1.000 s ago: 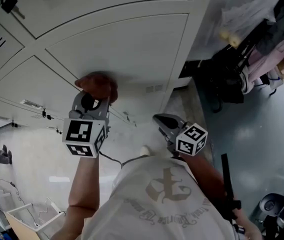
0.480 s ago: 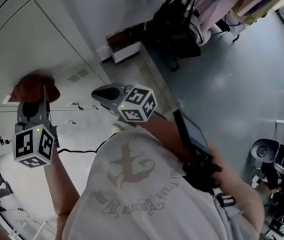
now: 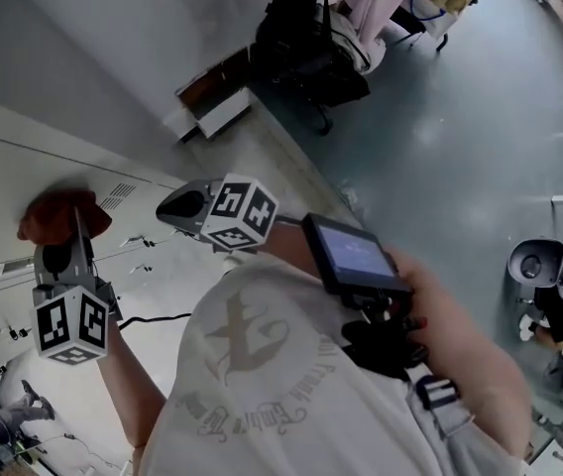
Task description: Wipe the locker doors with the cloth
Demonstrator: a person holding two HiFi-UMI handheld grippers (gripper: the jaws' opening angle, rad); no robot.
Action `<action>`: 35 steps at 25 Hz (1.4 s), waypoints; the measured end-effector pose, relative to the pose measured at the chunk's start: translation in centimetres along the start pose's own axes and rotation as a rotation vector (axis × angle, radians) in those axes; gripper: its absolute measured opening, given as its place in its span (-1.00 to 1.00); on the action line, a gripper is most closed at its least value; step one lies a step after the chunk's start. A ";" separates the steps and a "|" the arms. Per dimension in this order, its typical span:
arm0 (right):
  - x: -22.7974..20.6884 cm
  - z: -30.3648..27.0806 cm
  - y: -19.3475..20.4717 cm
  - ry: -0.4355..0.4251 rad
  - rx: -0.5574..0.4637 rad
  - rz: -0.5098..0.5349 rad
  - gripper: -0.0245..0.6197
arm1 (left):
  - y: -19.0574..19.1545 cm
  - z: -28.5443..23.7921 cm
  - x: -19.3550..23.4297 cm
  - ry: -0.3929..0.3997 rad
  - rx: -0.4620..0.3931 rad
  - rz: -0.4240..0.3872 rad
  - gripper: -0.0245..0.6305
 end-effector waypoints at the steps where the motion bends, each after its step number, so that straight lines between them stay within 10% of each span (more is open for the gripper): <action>1: 0.0 0.2 -0.1 -0.003 -0.001 0.000 -0.90 | -0.2 0.0 -0.3 0.001 -0.002 -0.002 -0.69; 35: -0.2 2.9 -0.6 -0.110 0.009 0.045 -0.90 | -7.6 -1.4 -8.5 0.096 -0.154 -0.126 -0.69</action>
Point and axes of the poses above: the fingertips, and each gripper's own axes: z backward along the fingers, x to its left, y out of its underside, the point moved 8 cm from there along z, backward along the fingers, and after that the axes turned 3 degrees about -y, right-handed, at the moved point
